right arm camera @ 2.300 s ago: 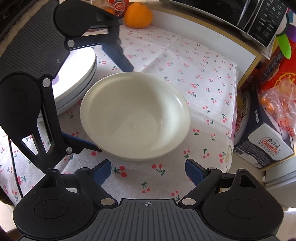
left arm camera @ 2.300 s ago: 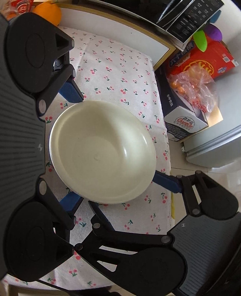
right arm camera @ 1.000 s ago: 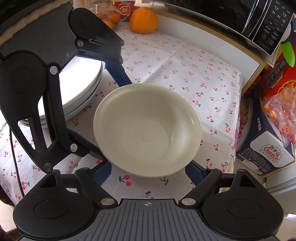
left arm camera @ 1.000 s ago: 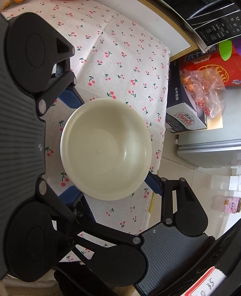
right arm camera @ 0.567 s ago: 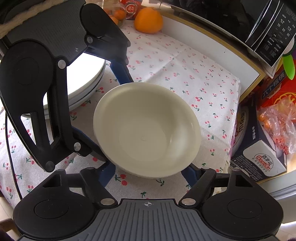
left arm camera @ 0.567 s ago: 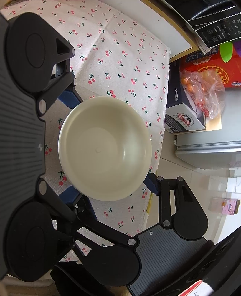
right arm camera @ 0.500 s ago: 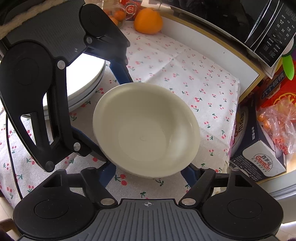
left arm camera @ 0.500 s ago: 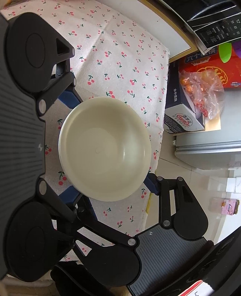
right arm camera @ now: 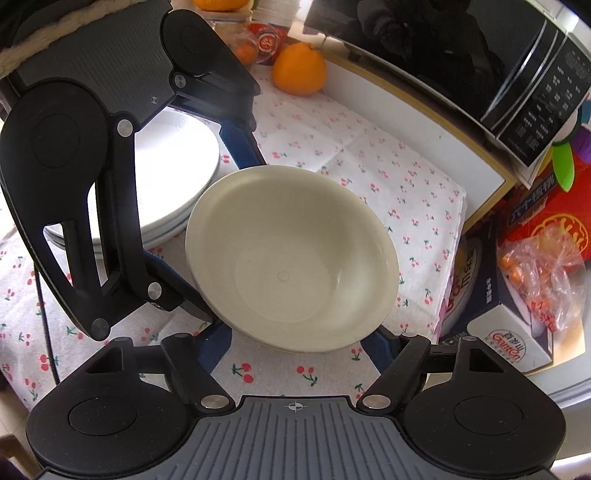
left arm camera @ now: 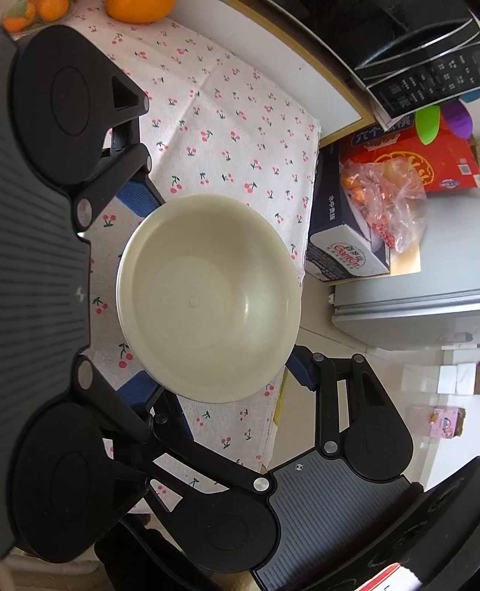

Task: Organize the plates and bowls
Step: 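Lift the nested bowls with both grippers and carry them over the plate stack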

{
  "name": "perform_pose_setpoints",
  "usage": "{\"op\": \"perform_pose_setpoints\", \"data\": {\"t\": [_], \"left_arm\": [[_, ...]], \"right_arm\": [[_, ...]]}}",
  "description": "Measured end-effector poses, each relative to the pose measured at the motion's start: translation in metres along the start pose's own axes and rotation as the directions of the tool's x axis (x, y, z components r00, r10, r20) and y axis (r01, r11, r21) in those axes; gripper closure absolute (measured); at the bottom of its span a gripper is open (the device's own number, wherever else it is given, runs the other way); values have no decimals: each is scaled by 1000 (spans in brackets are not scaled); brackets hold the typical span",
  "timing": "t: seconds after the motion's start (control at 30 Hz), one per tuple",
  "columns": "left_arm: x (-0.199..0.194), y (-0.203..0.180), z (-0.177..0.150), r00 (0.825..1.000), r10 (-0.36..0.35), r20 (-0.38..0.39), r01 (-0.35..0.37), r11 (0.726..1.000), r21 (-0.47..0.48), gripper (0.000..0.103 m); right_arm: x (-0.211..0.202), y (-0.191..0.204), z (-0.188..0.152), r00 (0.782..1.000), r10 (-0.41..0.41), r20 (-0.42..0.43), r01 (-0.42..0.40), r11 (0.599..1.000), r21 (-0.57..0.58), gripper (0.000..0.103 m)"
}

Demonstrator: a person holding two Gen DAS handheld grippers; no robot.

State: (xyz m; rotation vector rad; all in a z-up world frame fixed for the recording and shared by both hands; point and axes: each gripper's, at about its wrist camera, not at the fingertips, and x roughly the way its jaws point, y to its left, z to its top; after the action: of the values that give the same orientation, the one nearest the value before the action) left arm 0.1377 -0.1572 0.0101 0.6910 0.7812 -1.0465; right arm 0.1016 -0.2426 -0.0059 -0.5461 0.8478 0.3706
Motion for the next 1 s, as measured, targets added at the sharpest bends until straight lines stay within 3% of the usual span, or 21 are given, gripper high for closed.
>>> {"op": "perform_pose_setpoints", "data": {"t": [0.43,1.0], "left_arm": [[-40,-6,-8,996,94,-2,-94,996,-6,15],[-74,-3,-49,985,173,-22,-175,977,-120,15]], "right_arm": [[-26,16,22,996,24,81,-22,999,-34,26],[-26,71,57,990,95,105,-79,986,-145,26]]}}
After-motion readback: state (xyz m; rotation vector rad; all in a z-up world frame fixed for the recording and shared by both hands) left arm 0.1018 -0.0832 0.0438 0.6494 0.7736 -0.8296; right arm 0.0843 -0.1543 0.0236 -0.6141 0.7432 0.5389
